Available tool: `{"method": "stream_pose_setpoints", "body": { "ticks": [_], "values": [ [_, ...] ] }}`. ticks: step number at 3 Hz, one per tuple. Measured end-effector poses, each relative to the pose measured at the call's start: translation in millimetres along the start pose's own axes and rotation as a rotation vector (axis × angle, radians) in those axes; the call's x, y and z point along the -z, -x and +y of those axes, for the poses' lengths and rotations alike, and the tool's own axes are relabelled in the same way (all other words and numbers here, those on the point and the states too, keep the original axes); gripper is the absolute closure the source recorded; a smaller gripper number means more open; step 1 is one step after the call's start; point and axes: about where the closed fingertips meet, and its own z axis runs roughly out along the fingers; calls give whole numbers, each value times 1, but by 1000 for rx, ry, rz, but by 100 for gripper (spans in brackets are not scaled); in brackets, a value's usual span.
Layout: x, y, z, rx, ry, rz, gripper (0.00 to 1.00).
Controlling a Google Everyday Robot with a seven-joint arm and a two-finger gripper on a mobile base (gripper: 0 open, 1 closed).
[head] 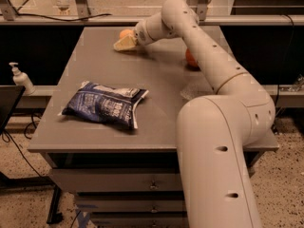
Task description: Pick orange
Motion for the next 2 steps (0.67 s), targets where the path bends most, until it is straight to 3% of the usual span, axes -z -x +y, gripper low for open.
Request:
{"method": "stream_pose_setpoints", "body": {
  "ticks": [1,2],
  "values": [
    [13,5,-11,4,-33,-16,64],
    [49,24,-14,12,-69,-73,87]
  ]
}}
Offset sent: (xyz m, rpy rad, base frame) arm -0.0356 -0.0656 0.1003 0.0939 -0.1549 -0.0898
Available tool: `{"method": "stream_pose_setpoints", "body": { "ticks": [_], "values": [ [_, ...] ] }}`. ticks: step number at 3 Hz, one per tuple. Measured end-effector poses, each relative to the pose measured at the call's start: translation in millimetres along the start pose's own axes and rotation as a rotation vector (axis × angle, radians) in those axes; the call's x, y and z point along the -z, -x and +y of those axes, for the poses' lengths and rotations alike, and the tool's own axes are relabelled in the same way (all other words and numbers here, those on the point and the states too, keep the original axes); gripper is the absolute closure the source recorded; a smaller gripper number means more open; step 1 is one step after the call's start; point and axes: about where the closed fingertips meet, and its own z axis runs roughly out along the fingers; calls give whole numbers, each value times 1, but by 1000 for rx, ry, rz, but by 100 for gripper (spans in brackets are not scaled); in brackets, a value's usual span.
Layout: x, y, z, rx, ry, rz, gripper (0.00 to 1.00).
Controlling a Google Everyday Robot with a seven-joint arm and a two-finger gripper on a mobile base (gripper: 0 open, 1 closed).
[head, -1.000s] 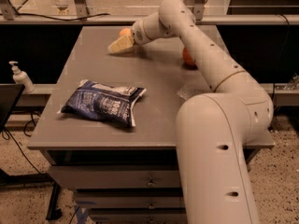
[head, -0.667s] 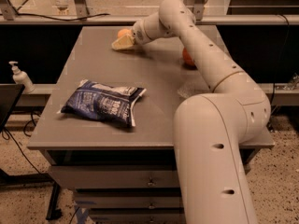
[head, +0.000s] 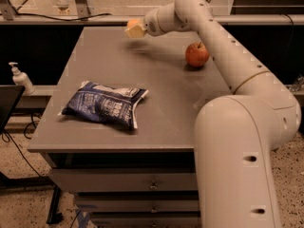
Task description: Pick orange
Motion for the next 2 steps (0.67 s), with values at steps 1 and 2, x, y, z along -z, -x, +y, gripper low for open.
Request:
{"method": "stream_pose_setpoints", "body": {
  "ticks": [1,2],
  "values": [
    [40,20,19,-5,6,-48,100],
    [36,14,27,-7,21,-34,100]
  ]
}}
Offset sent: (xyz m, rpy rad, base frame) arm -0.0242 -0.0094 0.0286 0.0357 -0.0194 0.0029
